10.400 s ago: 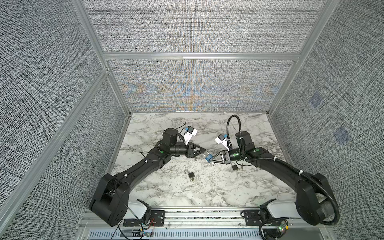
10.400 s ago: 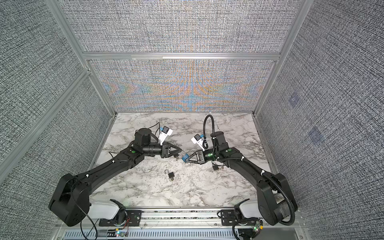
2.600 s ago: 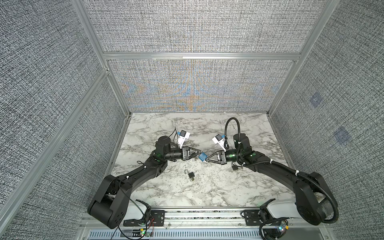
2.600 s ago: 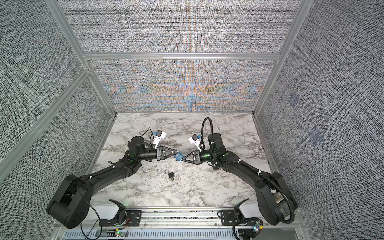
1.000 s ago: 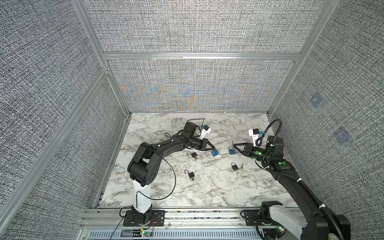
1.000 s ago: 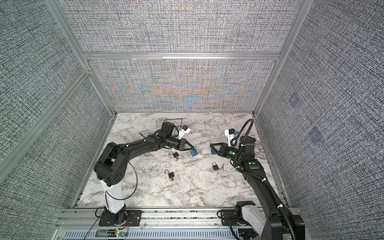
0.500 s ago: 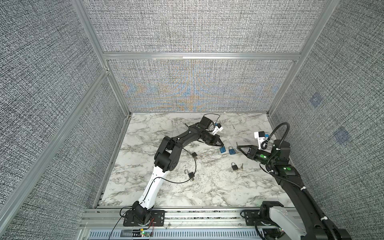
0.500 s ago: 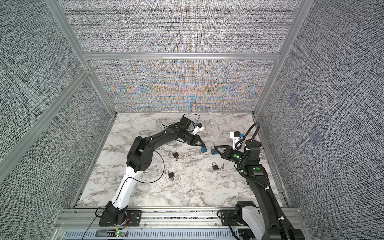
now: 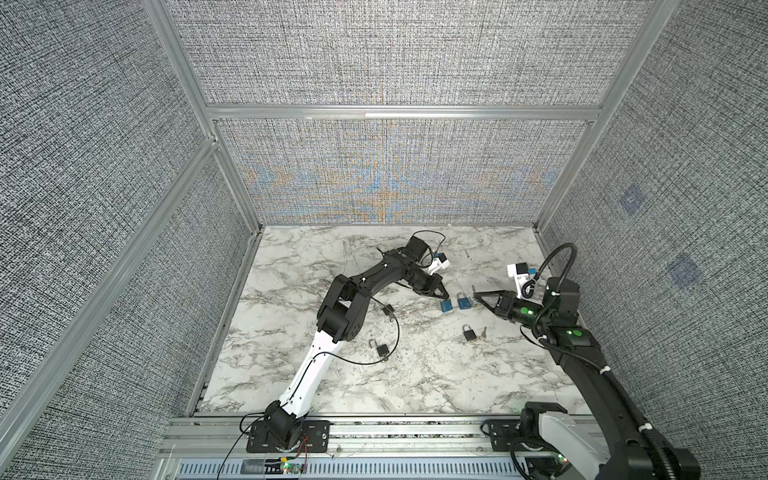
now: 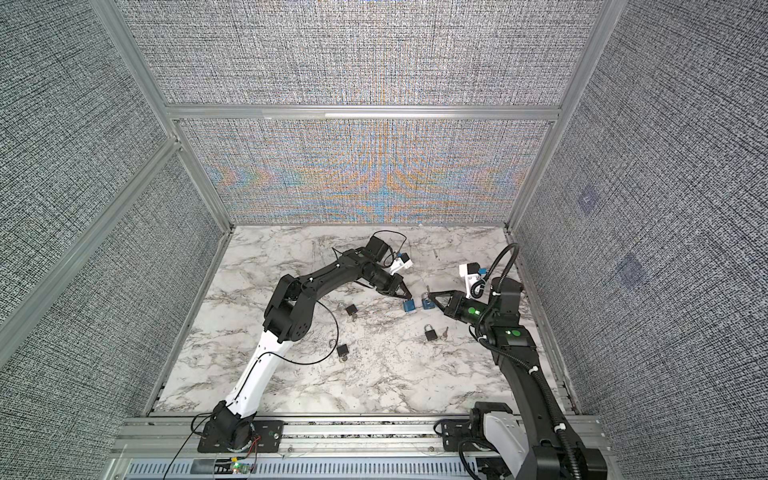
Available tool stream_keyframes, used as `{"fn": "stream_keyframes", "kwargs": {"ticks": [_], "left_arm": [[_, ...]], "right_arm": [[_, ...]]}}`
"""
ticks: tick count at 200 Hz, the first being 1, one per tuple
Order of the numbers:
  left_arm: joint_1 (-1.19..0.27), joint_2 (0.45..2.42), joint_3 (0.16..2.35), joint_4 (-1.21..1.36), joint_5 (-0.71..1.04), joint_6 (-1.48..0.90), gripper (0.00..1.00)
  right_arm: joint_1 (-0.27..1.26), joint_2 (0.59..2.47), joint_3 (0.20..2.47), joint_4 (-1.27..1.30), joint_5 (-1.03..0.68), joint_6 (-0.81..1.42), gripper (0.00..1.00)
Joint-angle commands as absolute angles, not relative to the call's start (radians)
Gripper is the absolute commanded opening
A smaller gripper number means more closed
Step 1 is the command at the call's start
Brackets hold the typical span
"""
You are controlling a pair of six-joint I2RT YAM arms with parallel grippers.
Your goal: Lock with the key
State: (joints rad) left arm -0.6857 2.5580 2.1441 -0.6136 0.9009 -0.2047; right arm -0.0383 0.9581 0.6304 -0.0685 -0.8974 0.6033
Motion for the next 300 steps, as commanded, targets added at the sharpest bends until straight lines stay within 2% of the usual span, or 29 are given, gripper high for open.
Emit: {"fn": "stream_keyframes", "kwargs": {"ticks": [1,59,77,96,113,138,238,300], "left_arm": [[-0.685,2.553,2.129,-0.662,0.923,-0.154,0.00],[-0.681,2.516,2.048,-0.644,0.904,-0.138,0.00],[-0.679,2.519,2.051,-0.641,0.892,-0.140,0.10],[-0.678,2.521,2.052,-0.633,0.886,-0.146,0.12],[-0.678,2.523,2.051,-0.626,0.866,-0.155,0.22],[-0.671,2.522,2.048,-0.607,0.836,-0.175,0.28],[-0.620,2.411,1.927,-0.444,0.692,-0.301,0.31],[-0.617,2.110,1.665,-0.194,0.534,-0.355,0.31]], "right_arm": [[-0.037,0.966,0.637,-0.063,-0.921,0.597,0.00],[-0.038,0.954,0.619,-0.058,-0.917,0.605,0.00],[-0.038,0.948,0.613,-0.057,-0.911,0.606,0.00],[-0.037,0.950,0.610,-0.058,-0.911,0.608,0.00],[-0.037,0.948,0.609,-0.063,-0.908,0.608,0.00],[-0.038,0.946,0.616,-0.083,-0.889,0.594,0.00],[-0.028,0.956,0.630,-0.165,-0.787,0.527,0.00],[0.054,1.018,0.675,-0.268,-0.643,0.420,0.00]]}}
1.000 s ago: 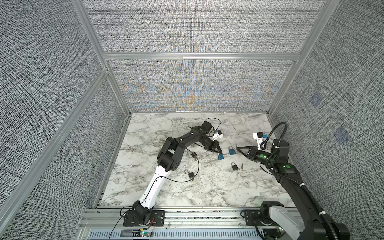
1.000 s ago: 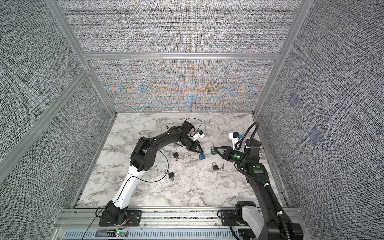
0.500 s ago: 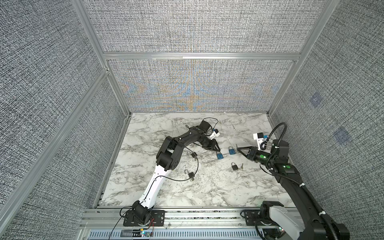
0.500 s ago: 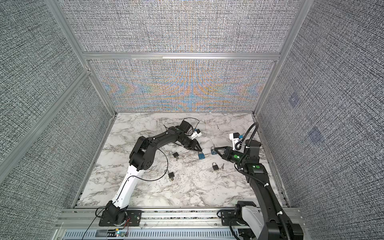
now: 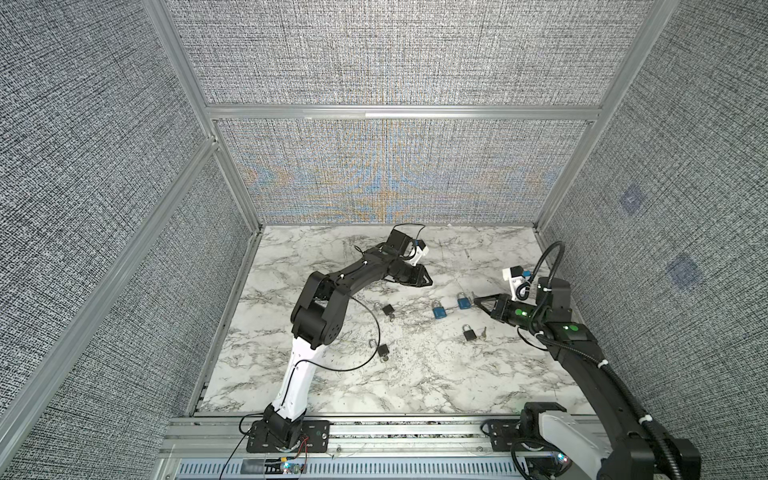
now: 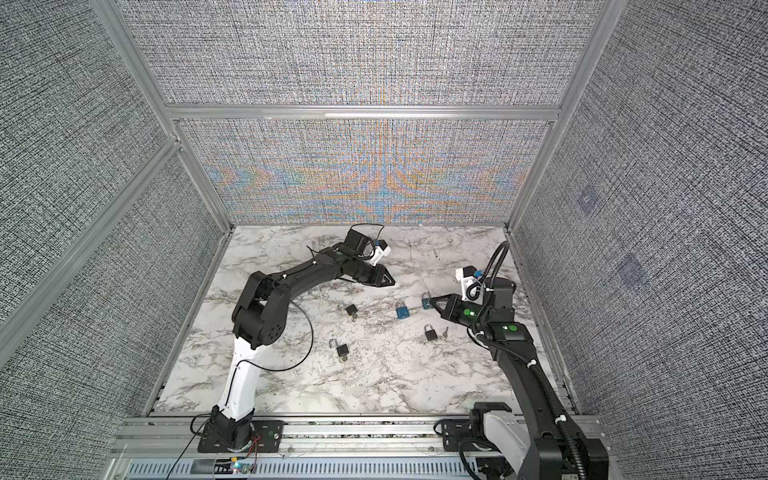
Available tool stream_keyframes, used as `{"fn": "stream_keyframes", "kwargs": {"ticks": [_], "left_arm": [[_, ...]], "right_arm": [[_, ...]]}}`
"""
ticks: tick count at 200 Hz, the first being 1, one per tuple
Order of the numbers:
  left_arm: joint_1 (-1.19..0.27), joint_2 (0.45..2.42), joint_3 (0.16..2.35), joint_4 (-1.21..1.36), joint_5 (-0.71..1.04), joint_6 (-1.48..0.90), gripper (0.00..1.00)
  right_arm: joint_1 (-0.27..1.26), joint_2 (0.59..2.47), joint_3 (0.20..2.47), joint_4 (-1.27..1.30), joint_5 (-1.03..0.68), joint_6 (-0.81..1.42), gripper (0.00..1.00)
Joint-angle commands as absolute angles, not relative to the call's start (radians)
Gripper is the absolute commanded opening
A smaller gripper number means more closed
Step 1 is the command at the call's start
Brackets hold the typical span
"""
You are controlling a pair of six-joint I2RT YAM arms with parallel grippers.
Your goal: Lock with the key
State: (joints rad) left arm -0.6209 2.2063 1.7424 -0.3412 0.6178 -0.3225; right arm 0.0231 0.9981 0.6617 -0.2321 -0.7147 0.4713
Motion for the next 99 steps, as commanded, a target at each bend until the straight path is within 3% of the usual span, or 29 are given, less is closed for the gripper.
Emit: {"fn": "stream_keyframes", "kwargs": {"ticks": [1,99], "left_arm": [[-0.617,2.104,1.659,-0.192,0.532,-0.355,0.31],[-0.577,1.524,1.072,0.093,0.378,-0.442,0.33]], "right_arm": [[0.055,1.019,0.676,-0.268,-0.642,0.419,0.00],[0.246,1.236,0.815,-0.331,-0.428,0.305,0.00]]}}
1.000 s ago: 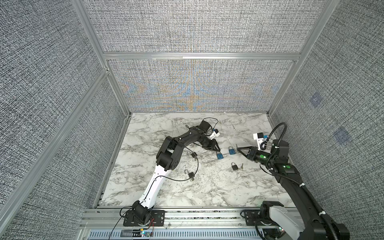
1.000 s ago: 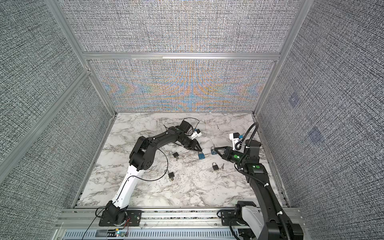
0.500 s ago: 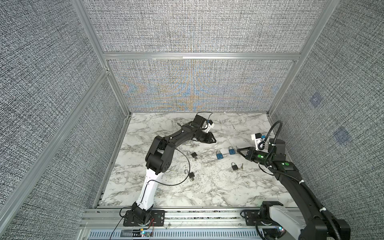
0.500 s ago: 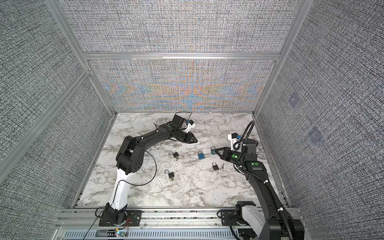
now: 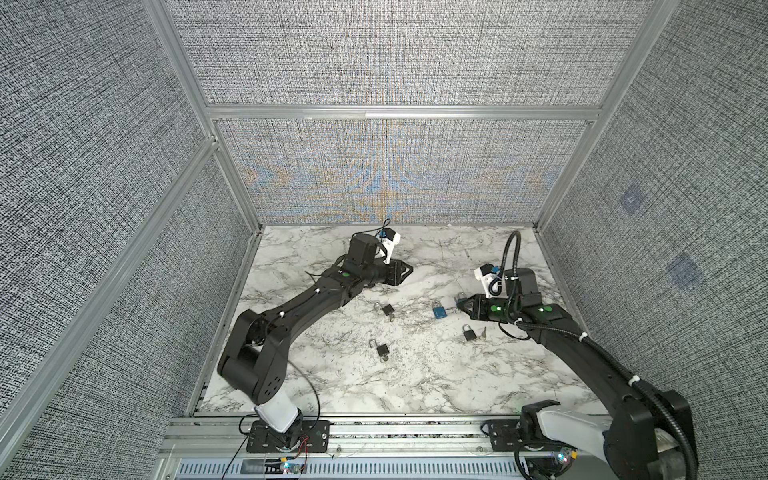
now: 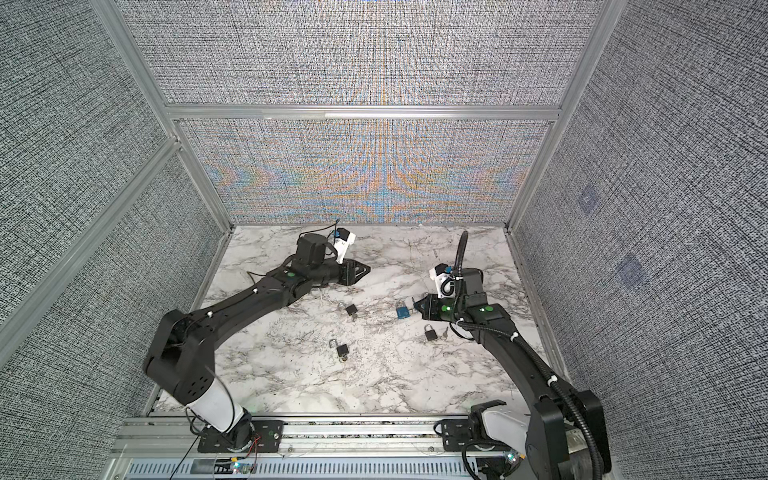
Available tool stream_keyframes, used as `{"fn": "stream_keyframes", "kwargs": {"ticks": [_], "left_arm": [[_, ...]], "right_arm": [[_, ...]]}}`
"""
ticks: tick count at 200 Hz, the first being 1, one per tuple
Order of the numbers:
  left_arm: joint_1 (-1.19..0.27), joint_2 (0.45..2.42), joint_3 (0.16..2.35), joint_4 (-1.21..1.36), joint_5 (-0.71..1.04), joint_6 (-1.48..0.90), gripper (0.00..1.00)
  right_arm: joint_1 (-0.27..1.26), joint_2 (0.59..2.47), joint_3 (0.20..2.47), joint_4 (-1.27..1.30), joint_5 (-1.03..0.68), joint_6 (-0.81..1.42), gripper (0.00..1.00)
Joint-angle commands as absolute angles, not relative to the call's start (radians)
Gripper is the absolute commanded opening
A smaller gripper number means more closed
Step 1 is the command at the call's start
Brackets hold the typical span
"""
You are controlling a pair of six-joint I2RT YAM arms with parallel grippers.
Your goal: Lock with the key
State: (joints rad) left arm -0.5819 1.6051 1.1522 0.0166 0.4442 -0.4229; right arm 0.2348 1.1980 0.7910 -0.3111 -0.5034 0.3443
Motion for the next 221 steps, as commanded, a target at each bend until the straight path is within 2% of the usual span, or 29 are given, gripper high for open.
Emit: {"fn": "stream_keyframes", "kwargs": {"ticks": [1,45,68,134,221], "left_arm": [[-0.576,1.518,1.066,0.095,0.377,-0.443,0.33],[-0.563,1.337,0.843,0.250,0.336,-0.498,0.35],[-0.561,1.289,0.797,0.270,0.312,-0.506,0.36],[-0.561,1.307,0.801,0.235,0.316,-0.515,0.36],[-0.560,1.357,0.820,0.249,0.347,-0.525,0.36]], "right_arm": [[0.246,1.238,0.817,-0.331,-0.428,0.304,0.00],[0.252,1.360,0.856,-0.311,-0.419,0.286,0.00],[0.256,1.434,0.880,-0.303,-0.412,0.273,0.00],[0.261,1.605,0.917,-0.276,-0.364,0.266,0.00],[0.262,1.709,0.978,-0.239,-0.345,0.273,0.00]]}}
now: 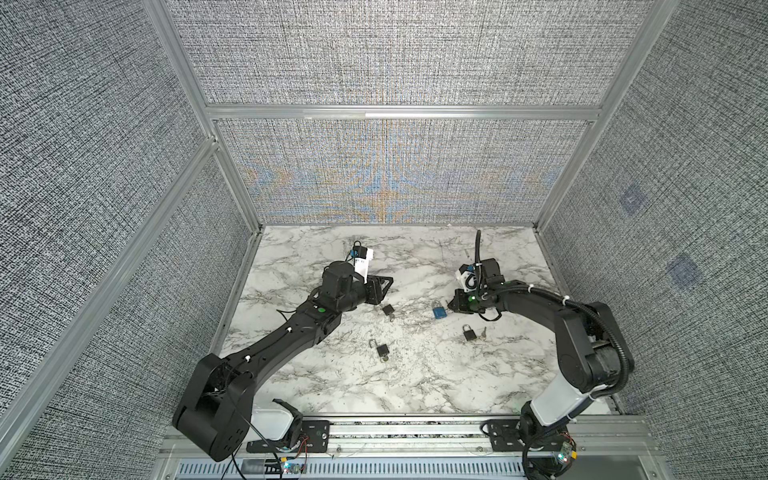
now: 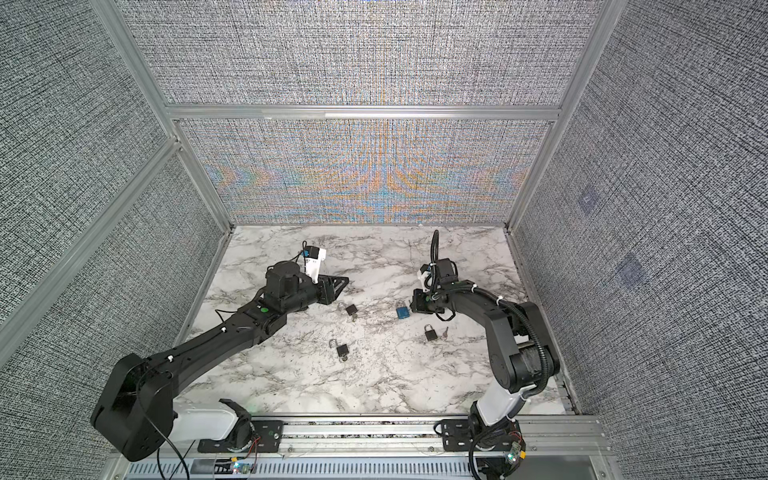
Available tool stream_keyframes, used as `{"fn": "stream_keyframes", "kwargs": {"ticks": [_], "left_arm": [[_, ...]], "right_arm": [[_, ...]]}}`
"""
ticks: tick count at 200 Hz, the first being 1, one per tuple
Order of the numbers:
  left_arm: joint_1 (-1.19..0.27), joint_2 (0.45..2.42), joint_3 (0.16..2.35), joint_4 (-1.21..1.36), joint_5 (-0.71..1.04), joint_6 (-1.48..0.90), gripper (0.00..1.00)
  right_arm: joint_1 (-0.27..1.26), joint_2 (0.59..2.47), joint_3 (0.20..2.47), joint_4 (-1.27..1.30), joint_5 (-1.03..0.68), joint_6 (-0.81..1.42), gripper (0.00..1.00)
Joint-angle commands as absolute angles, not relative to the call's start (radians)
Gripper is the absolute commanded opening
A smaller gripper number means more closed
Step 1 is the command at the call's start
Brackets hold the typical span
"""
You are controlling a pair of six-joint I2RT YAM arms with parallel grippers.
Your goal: Lock with the key
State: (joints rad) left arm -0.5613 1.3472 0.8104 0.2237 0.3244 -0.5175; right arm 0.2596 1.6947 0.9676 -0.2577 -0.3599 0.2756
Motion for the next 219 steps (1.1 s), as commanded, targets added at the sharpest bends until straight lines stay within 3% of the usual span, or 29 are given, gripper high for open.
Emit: {"fn": "stream_keyframes", "kwargs": {"ticks": [1,66,143,219], "left_arm": [[-0.560,1.356,0.820,0.249,0.347,-0.525,0.36],[-0.560,1.363,0.823,0.238,0.345,-0.523,0.36],[-0.559,1.360,0.821,0.242,0.353,-0.527,0.36],[-0.558,1.352,0.808,0.251,0.325,-0.526,0.36]], "right_arm": [[0.262,1.709,0.978,-0.239,-0.345,0.273,0.00],[0.267,1.744,0.983,-0.235,-0.334,0.278,0.00],[0.286,1.747,0.986,-0.244,-0.310,0.287,0.19],[0.308,1.647,0.995,-0.309,-0.240,0.292,0.24]]}}
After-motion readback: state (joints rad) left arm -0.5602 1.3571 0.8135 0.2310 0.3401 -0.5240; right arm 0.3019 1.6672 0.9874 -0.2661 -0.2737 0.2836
